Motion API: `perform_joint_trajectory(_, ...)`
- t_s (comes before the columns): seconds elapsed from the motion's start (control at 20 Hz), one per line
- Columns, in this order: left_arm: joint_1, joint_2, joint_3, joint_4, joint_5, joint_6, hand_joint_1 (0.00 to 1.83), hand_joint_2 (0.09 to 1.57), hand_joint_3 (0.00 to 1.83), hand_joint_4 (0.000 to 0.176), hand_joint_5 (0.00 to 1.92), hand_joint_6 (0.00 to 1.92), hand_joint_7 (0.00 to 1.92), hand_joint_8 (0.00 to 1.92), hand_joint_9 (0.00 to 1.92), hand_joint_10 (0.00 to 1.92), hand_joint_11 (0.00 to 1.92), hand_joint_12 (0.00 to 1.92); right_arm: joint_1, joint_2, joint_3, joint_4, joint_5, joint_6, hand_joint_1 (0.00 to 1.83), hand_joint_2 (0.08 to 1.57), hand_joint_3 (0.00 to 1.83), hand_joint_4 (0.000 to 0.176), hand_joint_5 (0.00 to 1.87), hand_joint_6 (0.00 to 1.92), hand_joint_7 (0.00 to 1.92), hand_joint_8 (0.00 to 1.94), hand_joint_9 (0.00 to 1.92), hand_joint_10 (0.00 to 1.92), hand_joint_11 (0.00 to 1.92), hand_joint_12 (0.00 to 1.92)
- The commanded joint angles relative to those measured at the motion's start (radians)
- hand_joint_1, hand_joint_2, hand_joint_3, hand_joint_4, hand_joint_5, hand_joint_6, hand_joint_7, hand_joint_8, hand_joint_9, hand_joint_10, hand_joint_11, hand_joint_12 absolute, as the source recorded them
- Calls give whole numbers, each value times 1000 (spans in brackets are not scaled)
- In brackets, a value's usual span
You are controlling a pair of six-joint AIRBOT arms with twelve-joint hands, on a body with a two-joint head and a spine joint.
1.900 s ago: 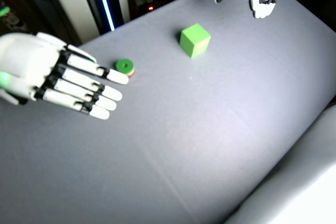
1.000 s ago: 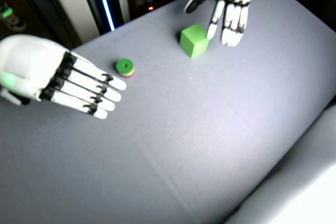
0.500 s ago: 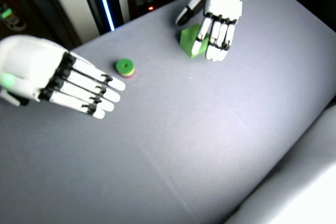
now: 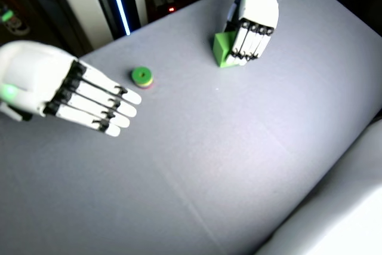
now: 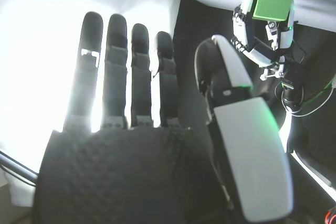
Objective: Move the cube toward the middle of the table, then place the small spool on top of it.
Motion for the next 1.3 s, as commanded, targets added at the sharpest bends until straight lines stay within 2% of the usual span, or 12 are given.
perform_joint_trajectory(0.0, -19, 1, 6, -7, -125, 0, 1242, 1181, 1, 0, 893, 879, 830, 1445, 897, 1043, 819, 1422, 16, -1, 3, 23, 117, 2, 743, 1348, 0, 0, 541, 0, 505, 0, 545, 0, 334, 675)
perform_joint_trajectory(0.15, -77, -7, 29, 1, -119, 0, 1326, 1208, 1, 0, 814, 962, 736, 1474, 781, 1471, 656, 1526, 16, -1, 4, 23, 117, 2, 786, 1341, 0, 0, 547, 1, 515, 3, 529, 0, 309, 674)
perform_joint_trajectory(0.3, -144, -47, 79, 9, -75, 0, 1200, 1198, 0, 0, 829, 1072, 823, 1393, 752, 1092, 661, 1406, 17, -3, 5, 23, 117, 2, 803, 1344, 0, 0, 550, 3, 529, 5, 543, 8, 315, 677)
perform_joint_trajectory(0.45, -206, -103, 140, 21, -16, -18, 1266, 1126, 0, 0, 1078, 570, 898, 1353, 859, 1110, 757, 1467, 19, -7, 8, 22, 117, 2, 733, 1352, 2, 0, 538, 0, 513, 0, 538, 2, 310, 700)
perform_joint_trajectory(0.6, -237, -152, 189, 23, 27, -30, 1362, 1100, 0, 0, 1138, 433, 940, 1150, 930, 1236, 785, 1359, 26, -9, 11, 14, 113, 2, 747, 1351, 1, 0, 545, 2, 518, 3, 538, 3, 310, 702)
perform_joint_trajectory(0.65, -248, -178, 215, 23, 50, -35, 1291, 1093, 3, 0, 1153, 459, 961, 1202, 927, 966, 816, 1313, 33, -12, 14, 9, 107, 2, 751, 1351, 0, 0, 549, 4, 523, 5, 545, 6, 316, 706)
perform_joint_trajectory(0.7, -252, -199, 238, 22, 67, -53, 1364, 1113, 2, 0, 1103, 423, 910, 1194, 925, 1272, 844, 1266, 37, -15, 16, 6, 103, 2, 752, 1352, 1, 0, 548, 3, 523, 4, 545, 5, 317, 708)
perform_joint_trajectory(0.8, -250, -240, 287, 23, 92, -108, 1372, 1146, 0, 0, 963, 655, 865, 1247, 880, 1387, 797, 1283, 46, -21, 19, 1, 97, 2, 731, 1346, 0, 0, 557, 4, 530, 4, 549, 5, 309, 718)
perform_joint_trajectory(0.85, -250, -256, 302, 23, 105, -112, 1268, 1120, 0, 0, 1080, 579, 922, 1293, 926, 828, 794, 1330, 53, -24, 22, -2, 90, 2, 694, 1346, 1, 0, 575, 0, 536, 0, 544, 0, 269, 769)
perform_joint_trajectory(1.05, -256, -284, 322, 26, 134, -112, 1242, 1107, 3, 0, 1015, 759, 999, 1122, 952, 481, 564, 1238, 59, -24, 25, -6, 87, 2, 699, 1364, 0, 0, 575, 0, 539, 1, 506, 0, 161, 829)
perform_joint_trajectory(1.1, -257, -287, 323, 26, 136, -112, 1148, 1078, 0, 0, 733, 344, 767, 477, 870, 261, 308, 1228, 60, -24, 25, -7, 87, 2, 820, 1351, 1, 0, 592, 0, 560, 0, 482, 0, 58, 911)
perform_joint_trajectory(1.25, -256, -288, 326, 27, 146, -111, 1106, 1072, 0, 19, 592, 22, 680, 41, 822, 90, 278, 1200, 60, -25, 25, -7, 87, 2, 804, 1365, 2, 0, 581, 0, 562, 1, 494, 4, 47, 975)
